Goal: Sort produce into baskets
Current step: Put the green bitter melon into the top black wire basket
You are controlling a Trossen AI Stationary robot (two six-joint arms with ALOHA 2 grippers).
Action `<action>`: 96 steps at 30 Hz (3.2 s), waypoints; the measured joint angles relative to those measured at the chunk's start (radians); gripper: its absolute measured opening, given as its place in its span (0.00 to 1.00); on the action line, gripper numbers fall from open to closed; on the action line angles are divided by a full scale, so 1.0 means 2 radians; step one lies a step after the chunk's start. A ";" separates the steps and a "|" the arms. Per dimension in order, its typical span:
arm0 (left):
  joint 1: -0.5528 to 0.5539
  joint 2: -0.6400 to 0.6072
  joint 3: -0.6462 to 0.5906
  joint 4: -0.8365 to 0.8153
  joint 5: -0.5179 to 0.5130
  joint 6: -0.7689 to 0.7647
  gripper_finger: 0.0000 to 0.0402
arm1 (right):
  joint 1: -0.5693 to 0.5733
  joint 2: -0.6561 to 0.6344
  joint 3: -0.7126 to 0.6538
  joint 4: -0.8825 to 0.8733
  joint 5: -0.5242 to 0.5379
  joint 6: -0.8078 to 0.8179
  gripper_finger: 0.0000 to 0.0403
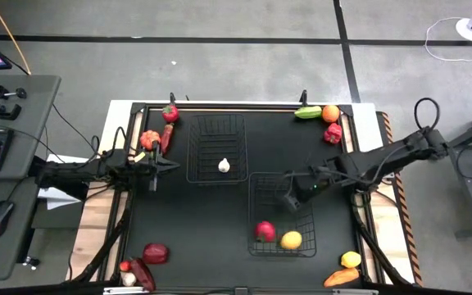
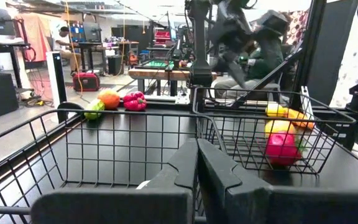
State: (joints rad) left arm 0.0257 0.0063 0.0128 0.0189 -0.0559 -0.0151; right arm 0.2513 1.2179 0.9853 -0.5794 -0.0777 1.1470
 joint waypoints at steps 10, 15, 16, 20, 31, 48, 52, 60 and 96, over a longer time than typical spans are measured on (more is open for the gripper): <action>0.000 0.000 0.000 0.000 0.000 0.000 0.00 | -0.220 -0.001 0.124 -0.181 0.199 -0.162 0.86; 0.000 0.000 0.000 0.000 0.000 0.000 0.00 | -0.367 0.020 0.114 -0.179 0.206 -0.261 0.86; 0.000 0.000 0.000 0.000 0.000 0.000 0.00 | -0.395 0.032 0.113 -0.182 0.198 -0.285 0.86; 0.000 0.000 0.000 0.000 0.000 0.000 0.00 | -0.492 0.088 0.113 -0.186 0.150 -0.349 0.86; 0.000 0.000 0.000 0.000 0.000 0.000 0.00 | -0.606 0.232 0.113 -0.126 0.062 -0.256 0.86; 0.000 0.000 0.000 0.000 0.000 0.000 0.00 | -0.618 0.256 0.113 -0.104 0.137 0.068 0.86; 0.000 0.000 0.000 0.000 0.000 0.000 0.00 | -0.618 0.276 0.113 -0.101 0.131 0.106 0.86; 0.000 0.000 0.000 0.000 0.000 0.000 0.00 | -0.617 0.288 0.112 -0.067 0.134 0.143 0.86; 0.000 0.000 0.000 0.000 0.000 0.000 0.00 | -0.620 0.236 0.015 0.001 0.146 0.247 0.79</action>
State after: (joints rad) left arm 0.0256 0.0063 0.0128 0.0191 -0.0561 -0.0151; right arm -0.9883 1.6905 1.0158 -0.5782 0.2138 1.6414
